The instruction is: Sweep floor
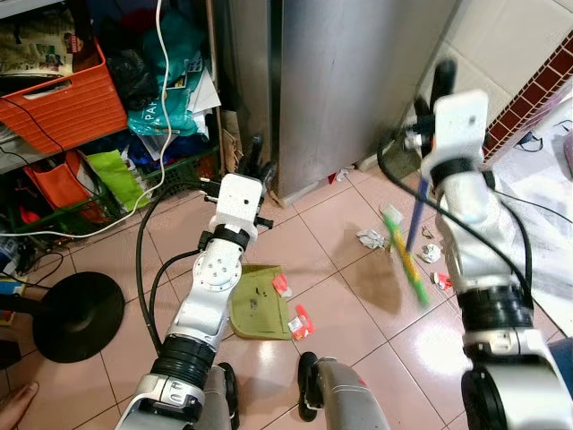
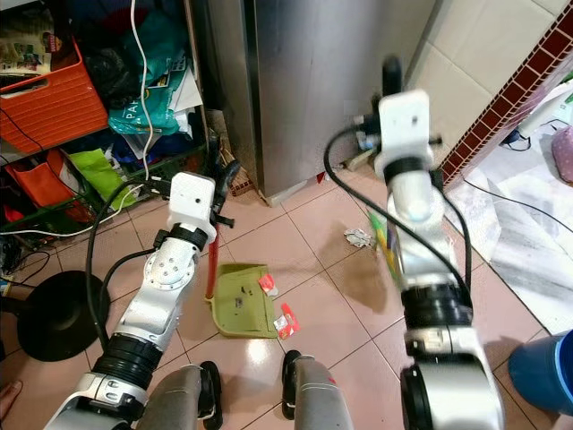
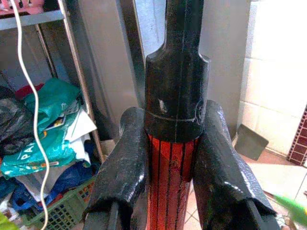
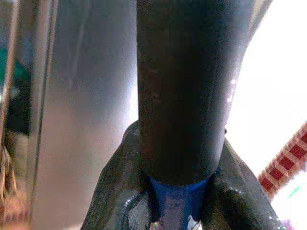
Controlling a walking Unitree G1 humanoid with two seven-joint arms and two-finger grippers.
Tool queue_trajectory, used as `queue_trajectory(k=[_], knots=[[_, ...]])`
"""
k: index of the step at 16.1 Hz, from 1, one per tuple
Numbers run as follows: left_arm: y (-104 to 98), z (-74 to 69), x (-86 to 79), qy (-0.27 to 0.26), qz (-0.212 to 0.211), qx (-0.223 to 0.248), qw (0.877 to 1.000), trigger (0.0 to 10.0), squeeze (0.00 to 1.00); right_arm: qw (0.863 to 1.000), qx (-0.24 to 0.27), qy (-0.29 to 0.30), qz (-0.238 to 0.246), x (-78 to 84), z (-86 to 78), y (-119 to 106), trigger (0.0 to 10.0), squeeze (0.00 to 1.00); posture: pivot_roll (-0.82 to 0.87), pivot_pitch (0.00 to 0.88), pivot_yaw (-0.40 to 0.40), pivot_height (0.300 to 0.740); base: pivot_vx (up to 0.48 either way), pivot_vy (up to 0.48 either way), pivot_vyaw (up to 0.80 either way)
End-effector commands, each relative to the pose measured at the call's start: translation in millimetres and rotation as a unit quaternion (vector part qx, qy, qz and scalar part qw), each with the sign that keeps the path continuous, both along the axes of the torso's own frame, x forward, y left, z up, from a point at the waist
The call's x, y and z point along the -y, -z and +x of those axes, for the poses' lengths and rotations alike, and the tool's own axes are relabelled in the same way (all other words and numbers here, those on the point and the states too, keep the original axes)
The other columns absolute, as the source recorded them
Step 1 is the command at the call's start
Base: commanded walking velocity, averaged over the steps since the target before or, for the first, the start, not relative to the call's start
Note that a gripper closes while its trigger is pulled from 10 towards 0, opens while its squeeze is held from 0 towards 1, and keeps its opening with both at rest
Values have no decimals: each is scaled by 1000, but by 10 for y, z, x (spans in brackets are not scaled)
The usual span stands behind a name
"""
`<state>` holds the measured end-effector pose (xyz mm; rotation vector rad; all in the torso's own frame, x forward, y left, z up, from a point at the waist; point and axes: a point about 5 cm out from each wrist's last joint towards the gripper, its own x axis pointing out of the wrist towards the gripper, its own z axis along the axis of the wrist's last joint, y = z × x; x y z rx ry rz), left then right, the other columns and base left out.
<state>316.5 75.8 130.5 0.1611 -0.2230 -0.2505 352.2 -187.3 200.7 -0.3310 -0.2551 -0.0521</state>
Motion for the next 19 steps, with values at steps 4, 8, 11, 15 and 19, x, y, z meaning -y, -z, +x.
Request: queue_trajectory(k=[4, 8, 11, 15, 19], knots=[[54, -35, 104, 25, -5, -13, 1000, 10000, 0, 996, -61, 33, 53, -14, -48, 227, 10000, 0, -60, 207, -49, 740, 0, 0, 0], [52, -46, 121, 28, -8, -15, 999, 10000, 0, 983, -110, 56, 135, -68, -48, 357, 10000, 0, -68, 212, -42, 740, 0, 0, 0], [44, -49, 134, 30, -12, -17, 999, 10000, 0, 956, -150, 77, 240, -124, -33, 413, 10000, 0, -68, 216, -37, 740, 0, 0, 0], [44, -45, 158, 31, -19, -21, 999, 10000, 0, 926, -146, 86, 338, -145, 39, 313, 10000, 0, -69, 217, -36, 740, 0, 0, 0], [48, -40, 172, 28, -30, -29, 999, 10000, 0, 901, -119, 81, 410, -236, 178, 116, 10000, 0, -65, 217, -33, 740, 0, 0, 0]])
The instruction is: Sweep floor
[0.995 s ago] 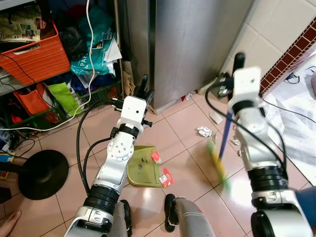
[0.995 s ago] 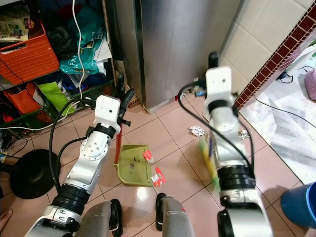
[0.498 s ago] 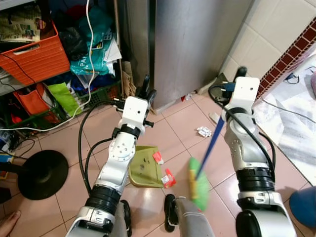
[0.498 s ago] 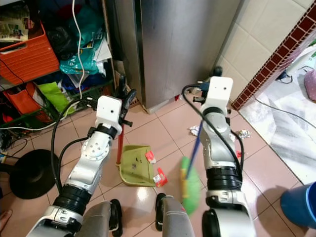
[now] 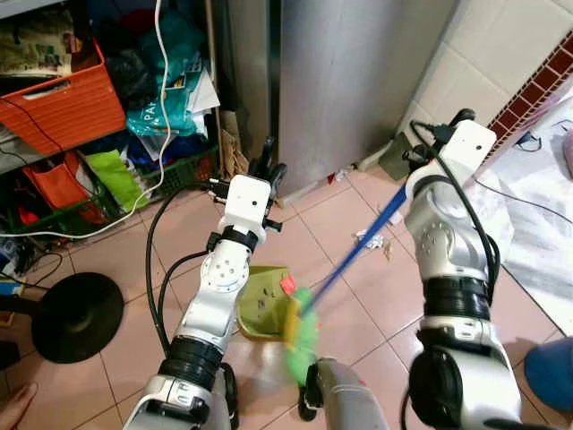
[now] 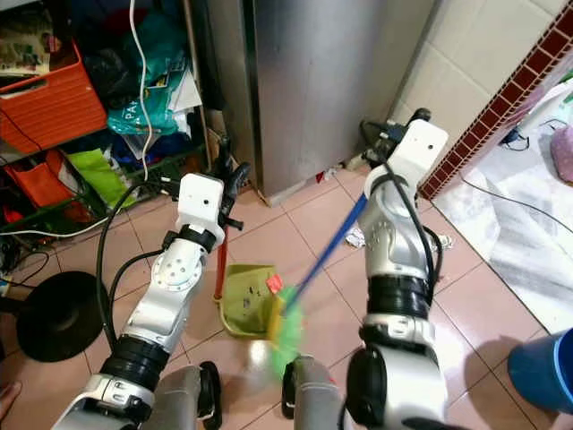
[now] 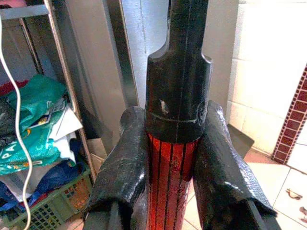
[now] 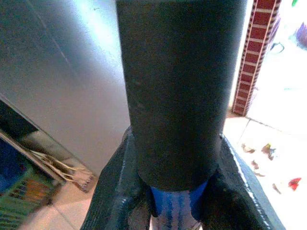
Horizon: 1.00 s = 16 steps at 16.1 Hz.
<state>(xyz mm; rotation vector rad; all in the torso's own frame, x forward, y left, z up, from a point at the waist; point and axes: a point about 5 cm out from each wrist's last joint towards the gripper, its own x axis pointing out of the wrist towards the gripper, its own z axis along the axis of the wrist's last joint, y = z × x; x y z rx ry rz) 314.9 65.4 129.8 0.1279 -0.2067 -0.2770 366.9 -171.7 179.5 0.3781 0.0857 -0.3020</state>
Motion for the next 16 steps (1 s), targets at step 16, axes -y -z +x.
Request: queue_trajectory(k=[16], knots=[[-120, 77, 32, -71, -38, 26, 996, 10000, 0, 945, 241, -96, -198, -60, 60, -901, 10000, 0, -70, 231, -38, 740, 0, 0, 0]])
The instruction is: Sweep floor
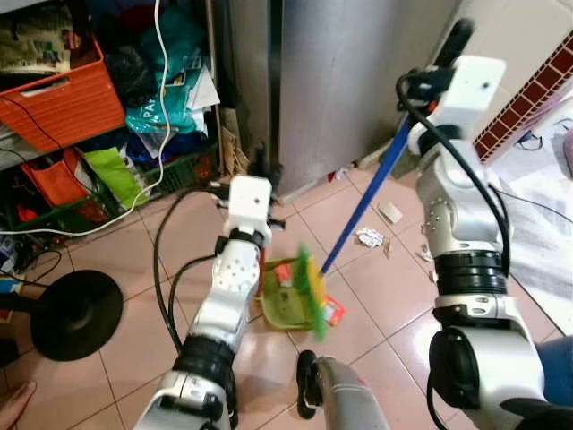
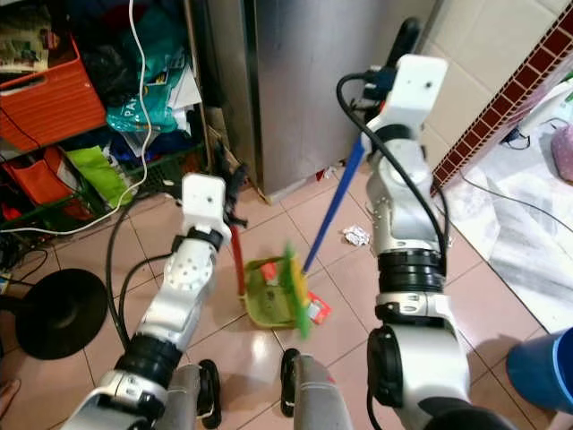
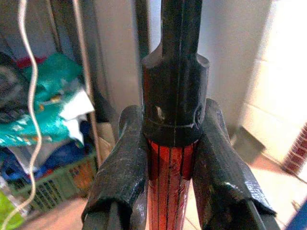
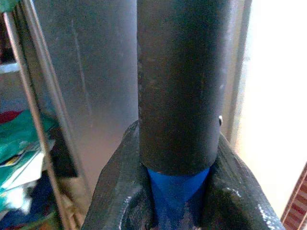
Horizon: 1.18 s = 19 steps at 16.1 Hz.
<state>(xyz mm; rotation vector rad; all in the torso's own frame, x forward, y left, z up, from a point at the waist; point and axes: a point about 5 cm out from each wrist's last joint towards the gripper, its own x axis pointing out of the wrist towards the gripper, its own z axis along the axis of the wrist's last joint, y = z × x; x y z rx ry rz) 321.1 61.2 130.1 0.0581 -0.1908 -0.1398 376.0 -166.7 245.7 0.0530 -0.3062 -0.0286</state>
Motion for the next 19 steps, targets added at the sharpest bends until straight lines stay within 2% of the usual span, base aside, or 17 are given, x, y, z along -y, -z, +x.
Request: queue_trajectory(k=[1, 4, 5, 6, 7, 9, 12, 15, 19], knots=[[-158, 21, -32, -7, 2, 42, 999, 10000, 0, 998, 61, 3, -18, -9, -39, -259, 10000, 0, -71, 231, -38, 740, 0, 0, 0], [-219, 47, -70, 0, 0, 50, 999, 10000, 0, 995, 87, 22, -51, 29, -57, -331, 10000, 0, -64, 228, -35, 740, 0, 0, 0], [-229, 46, -73, 2, -1, 51, 999, 10000, 0, 994, 88, 26, -55, 42, -57, -335, 10000, 0, -64, 228, -35, 740, 0, 0, 0], [-268, 38, -84, 3, -2, 57, 998, 10000, 0, 991, 82, 50, -98, 94, -55, -309, 10000, 0, -63, 226, -34, 740, 0, 0, 0], [-268, 32, -83, 10, 1, 54, 998, 10000, 0, 991, 75, 52, -93, 114, -49, -274, 10000, 0, -60, 221, -34, 740, 0, 0, 0], [-214, -12, -99, 26, 6, 39, 999, 10000, 0, 989, 38, 79, -115, 205, -52, -121, 10000, 0, -56, 218, -32, 740, 0, 0, 0], [-105, -70, -90, 53, 8, -1, 999, 10000, 0, 987, 15, 90, -134, 242, -70, 16, 10000, 0, -48, 214, -36, 740, 0, 0, 0], [-70, -127, -45, 86, 7, -28, 996, 10000, 0, 986, 1, 91, -141, 239, -62, 82, 10000, 0, -47, 211, -40, 740, 0, 0, 0], [59, -175, -35, 96, 22, -67, 993, 10000, 0, 981, -68, 113, -141, 299, -85, 366, 10000, 0, -59, 214, -47, 740, 0, 0, 0]])
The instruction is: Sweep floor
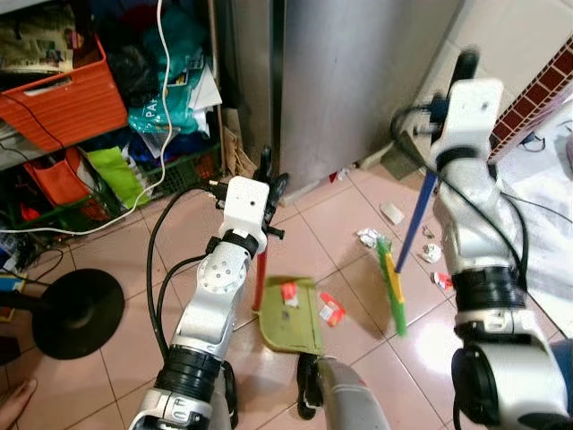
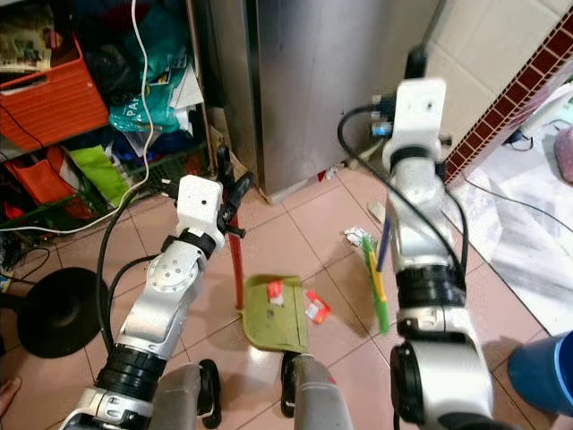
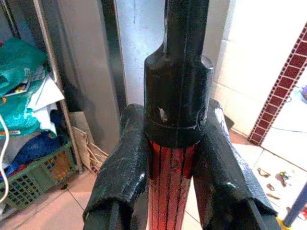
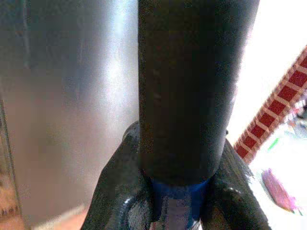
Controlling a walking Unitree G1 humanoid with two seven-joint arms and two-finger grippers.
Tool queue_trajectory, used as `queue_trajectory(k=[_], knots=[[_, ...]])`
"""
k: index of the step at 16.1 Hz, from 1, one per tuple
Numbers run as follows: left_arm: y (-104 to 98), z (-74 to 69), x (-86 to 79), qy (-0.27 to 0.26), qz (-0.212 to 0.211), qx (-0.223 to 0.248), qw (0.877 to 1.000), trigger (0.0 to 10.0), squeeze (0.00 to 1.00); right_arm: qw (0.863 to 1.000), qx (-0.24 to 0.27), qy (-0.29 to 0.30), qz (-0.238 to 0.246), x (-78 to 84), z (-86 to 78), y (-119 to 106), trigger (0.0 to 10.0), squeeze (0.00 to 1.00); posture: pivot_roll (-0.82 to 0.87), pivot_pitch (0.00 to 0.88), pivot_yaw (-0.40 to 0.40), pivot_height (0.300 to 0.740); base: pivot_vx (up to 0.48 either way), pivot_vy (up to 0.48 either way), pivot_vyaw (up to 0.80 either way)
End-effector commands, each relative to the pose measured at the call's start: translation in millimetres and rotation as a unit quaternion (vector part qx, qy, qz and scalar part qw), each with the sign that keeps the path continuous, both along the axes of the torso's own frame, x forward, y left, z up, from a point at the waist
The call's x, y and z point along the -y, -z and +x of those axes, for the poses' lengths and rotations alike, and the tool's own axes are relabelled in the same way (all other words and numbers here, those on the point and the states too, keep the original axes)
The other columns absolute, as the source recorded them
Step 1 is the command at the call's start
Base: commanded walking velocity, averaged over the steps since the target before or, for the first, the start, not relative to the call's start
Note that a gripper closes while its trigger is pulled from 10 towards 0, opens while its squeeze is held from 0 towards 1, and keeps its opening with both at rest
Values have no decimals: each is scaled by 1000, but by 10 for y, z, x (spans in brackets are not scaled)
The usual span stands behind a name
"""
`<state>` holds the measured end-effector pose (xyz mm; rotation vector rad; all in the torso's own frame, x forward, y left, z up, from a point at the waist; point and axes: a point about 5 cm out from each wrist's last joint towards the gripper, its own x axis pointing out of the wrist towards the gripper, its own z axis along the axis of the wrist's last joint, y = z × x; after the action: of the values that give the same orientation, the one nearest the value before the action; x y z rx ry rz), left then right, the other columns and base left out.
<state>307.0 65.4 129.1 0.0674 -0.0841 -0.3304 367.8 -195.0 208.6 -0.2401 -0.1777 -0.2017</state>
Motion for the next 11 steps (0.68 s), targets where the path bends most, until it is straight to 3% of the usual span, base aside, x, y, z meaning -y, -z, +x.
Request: queue_trajectory(k=[1, 5, 7, 10, 11], knots=[[101, -30, 19, 8, 10, -23, 1000, 10000, 0, 999, -27, 18, -4, 19, -26, 110, 10000, 0, -65, 213, -37, 740, 0, 0, 0], [131, -9, 28, 15, 20, -34, 999, 10000, 0, 999, -42, 17, 25, -53, -43, 160, 10000, 0, -70, 214, -27, 740, 0, 0, 0], [110, 3, 4, 0, 25, -31, 999, 10000, 0, 996, -60, 16, 70, -98, -39, 199, 10000, 0, -72, 216, -29, 740, 0, 0, 0], [124, 2, -9, -4, 26, -36, 999, 10000, 0, 977, -86, -12, 196, -227, -10, 264, 10000, 0, -66, 216, -31, 740, 0, 0, 0], [129, 1, -19, -6, 26, -37, 999, 10000, 0, 964, -81, -40, 251, -296, 12, 214, 10000, 0, -66, 217, -31, 740, 0, 0, 0]])
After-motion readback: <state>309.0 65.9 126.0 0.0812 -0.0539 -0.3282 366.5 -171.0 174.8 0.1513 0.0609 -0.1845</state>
